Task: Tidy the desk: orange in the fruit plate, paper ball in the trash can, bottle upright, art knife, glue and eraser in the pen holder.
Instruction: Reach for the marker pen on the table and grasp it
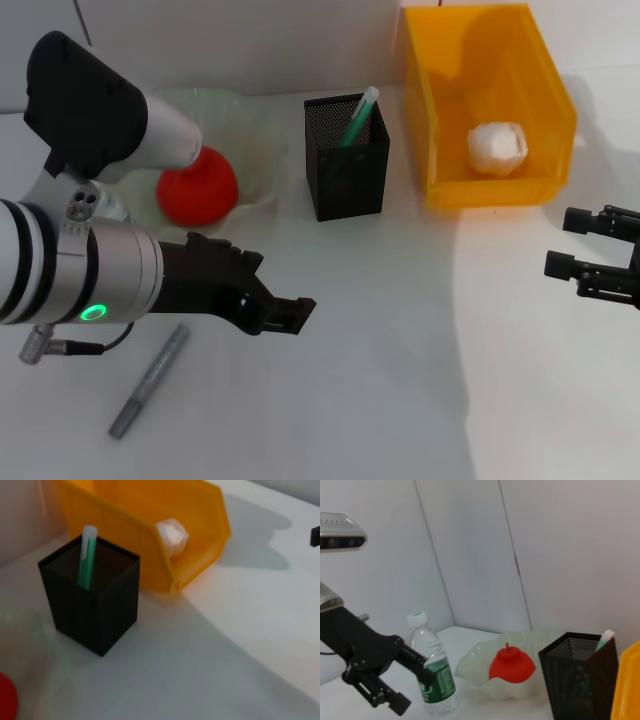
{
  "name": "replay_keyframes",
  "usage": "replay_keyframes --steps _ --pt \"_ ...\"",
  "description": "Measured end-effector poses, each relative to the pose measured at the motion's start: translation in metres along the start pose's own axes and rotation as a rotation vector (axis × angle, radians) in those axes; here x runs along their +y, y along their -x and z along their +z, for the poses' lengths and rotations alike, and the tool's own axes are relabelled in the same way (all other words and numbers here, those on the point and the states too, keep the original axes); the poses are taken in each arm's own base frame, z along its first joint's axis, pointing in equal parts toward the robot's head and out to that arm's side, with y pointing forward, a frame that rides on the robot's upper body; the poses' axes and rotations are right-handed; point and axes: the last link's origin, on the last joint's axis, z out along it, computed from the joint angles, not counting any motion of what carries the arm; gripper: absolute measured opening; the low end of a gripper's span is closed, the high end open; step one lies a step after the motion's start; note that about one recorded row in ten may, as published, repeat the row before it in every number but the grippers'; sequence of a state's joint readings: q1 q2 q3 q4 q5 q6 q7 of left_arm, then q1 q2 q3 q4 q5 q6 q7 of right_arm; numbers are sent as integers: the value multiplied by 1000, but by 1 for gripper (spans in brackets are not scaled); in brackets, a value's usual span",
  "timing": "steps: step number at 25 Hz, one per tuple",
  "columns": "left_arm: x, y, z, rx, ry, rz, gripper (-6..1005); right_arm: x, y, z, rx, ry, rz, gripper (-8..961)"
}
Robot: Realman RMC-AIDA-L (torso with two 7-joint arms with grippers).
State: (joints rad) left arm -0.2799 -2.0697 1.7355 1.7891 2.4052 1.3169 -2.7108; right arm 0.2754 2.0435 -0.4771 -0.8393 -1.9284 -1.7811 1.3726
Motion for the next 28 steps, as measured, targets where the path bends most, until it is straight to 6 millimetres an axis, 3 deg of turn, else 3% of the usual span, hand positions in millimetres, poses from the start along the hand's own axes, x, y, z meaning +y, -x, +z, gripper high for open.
replay_keyframes --steps 10,18,25,26,28 --pt "-7 1 6 -161 -27 -113 783 -7 -1 -8 -11 -61 -3 730" --pt "-36 15 9 -236 -75 -204 781 -10 -3 -9 -3 -87 -12 728" --pt "-43 21 10 -266 -98 -219 779 -11 -2 -8 -2 -86 -17 727" --pt "-50 33 20 -370 -117 -226 778 -11 -2 -8 -2 -86 -17 727" --pt "-53 36 25 -411 -128 -221 778 -12 -1 -7 -2 -85 -20 727"
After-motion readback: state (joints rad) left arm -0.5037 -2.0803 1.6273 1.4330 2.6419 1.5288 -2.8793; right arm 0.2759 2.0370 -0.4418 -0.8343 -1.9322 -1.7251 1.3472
